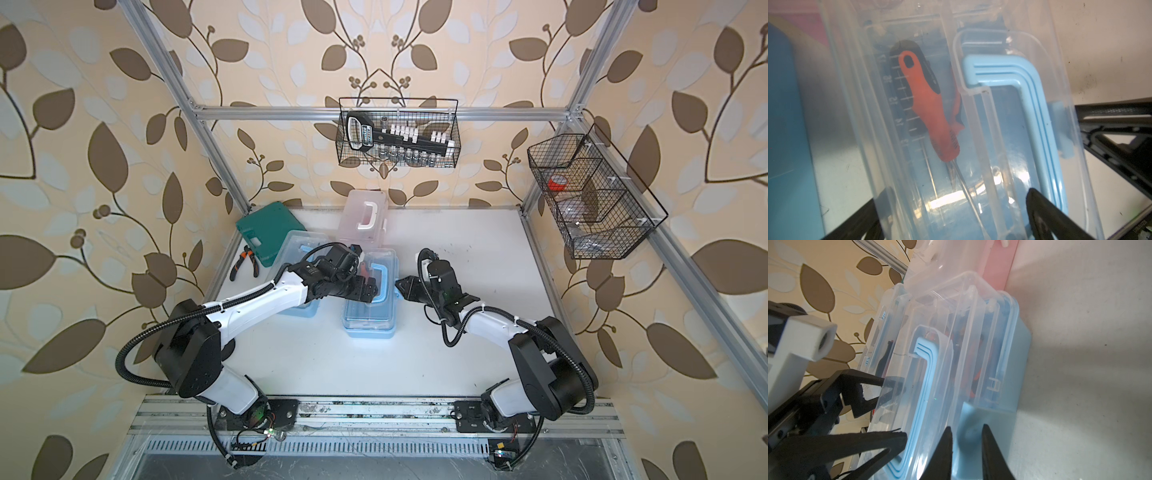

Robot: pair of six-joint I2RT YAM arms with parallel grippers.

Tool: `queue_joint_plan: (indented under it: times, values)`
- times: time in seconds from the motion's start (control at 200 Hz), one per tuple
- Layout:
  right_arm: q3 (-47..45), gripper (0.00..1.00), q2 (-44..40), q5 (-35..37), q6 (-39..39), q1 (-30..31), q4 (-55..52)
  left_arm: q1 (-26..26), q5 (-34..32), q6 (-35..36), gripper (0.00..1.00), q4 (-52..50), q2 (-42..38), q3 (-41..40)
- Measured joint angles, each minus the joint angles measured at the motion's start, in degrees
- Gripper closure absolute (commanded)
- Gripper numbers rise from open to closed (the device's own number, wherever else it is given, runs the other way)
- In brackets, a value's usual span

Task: Close toolboxes
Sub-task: Fasten the toolbox latch on the toolbox.

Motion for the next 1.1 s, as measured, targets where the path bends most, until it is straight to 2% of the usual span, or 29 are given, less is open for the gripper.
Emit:
queue_joint_plan:
  times: [0.055, 0.665, 1.1]
  values:
    - [0.0, 0.78, 0.0, -0.2, 0.1, 0.0, 0.5, 0.0, 0.0, 0.0, 0.01, 0.0, 0.0, 0.0]
    - [-0.2, 0.79, 1.6, -0.6, -0.2, -0.3, 0.2, 0.0, 0.0, 0.0, 0.01, 0.0, 0.0, 0.0]
    - [-0.2, 0.82, 3.0, -0.6, -0.7, -0.2, 0.2, 0.0, 0.0, 0.0, 0.01, -0.1, 0.0, 0.1]
